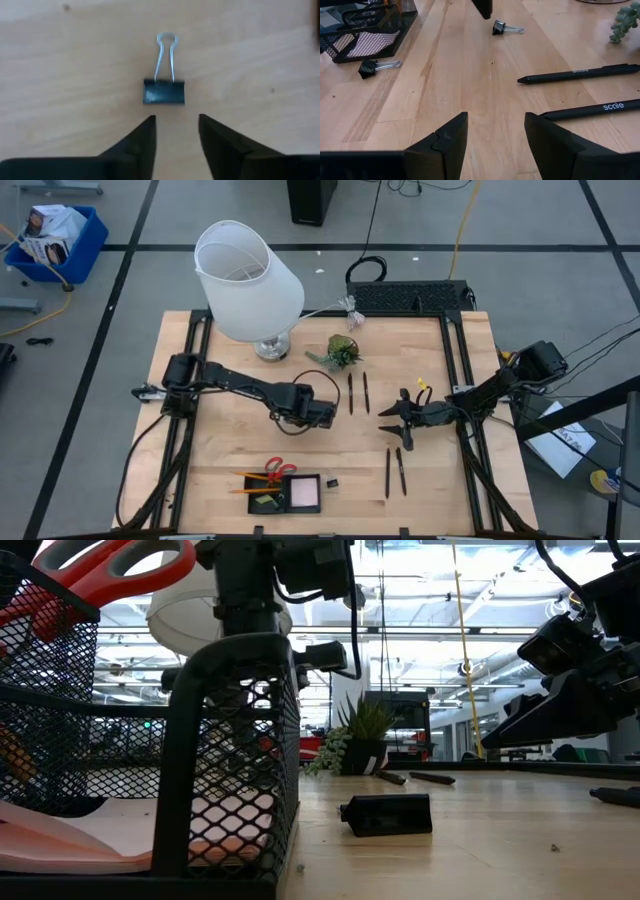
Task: Pick and place office supplies into organizer
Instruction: Put the top black binder clip into the mesh desk organizer
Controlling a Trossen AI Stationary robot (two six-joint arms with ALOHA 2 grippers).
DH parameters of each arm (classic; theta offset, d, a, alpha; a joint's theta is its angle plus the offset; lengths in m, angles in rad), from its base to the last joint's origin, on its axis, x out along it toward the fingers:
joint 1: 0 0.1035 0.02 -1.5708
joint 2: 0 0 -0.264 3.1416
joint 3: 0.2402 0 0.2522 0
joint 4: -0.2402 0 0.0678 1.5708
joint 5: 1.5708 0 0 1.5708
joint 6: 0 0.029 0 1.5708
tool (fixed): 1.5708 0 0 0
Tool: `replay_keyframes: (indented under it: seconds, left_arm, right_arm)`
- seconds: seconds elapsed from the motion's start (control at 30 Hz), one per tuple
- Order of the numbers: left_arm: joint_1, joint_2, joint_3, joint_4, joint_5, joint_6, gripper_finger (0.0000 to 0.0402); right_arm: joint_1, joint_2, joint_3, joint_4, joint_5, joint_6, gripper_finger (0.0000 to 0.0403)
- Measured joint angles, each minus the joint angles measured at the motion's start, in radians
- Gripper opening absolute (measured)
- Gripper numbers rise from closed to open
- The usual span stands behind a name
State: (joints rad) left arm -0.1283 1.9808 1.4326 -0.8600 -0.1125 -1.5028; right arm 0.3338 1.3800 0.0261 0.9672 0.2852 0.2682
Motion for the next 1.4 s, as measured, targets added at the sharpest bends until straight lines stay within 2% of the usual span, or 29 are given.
replay_keyframes:
  seconds: [0.23,0.43,0.7,0.83,1.07,1.4]
  left_arm:
    - [0.035,0.002,0.000,-0.004,-0.031,0.060,0.0253]
    - [0.057,0.009,0.001,-0.003,-0.020,0.157,0.0293]
    - [0.068,0.032,0.002,0.005,0.013,0.239,0.0278]
    - [0.068,0.060,0.002,0.019,0.090,0.254,0.0263]
    - [0.068,0.077,0.002,0.024,0.133,0.290,0.0248]
    - [0.082,0.084,0.002,0.013,0.125,0.327,0.0222]
  right_arm:
    - [0.000,0.000,0.000,0.000,0.000,0.000,0.0192]
    - [0.000,0.000,0.000,0.000,0.000,0.000,0.0192]
    - [0.000,0.000,0.000,0.000,0.000,0.000,0.0192]
    - [0.000,0.000,0.000,-0.003,0.000,0.000,0.0192]
    - [0.000,0.000,0.000,-0.001,0.000,0.000,0.0192]
    - [0.000,0.000,0.000,0.000,0.000,0.000,0.0192]
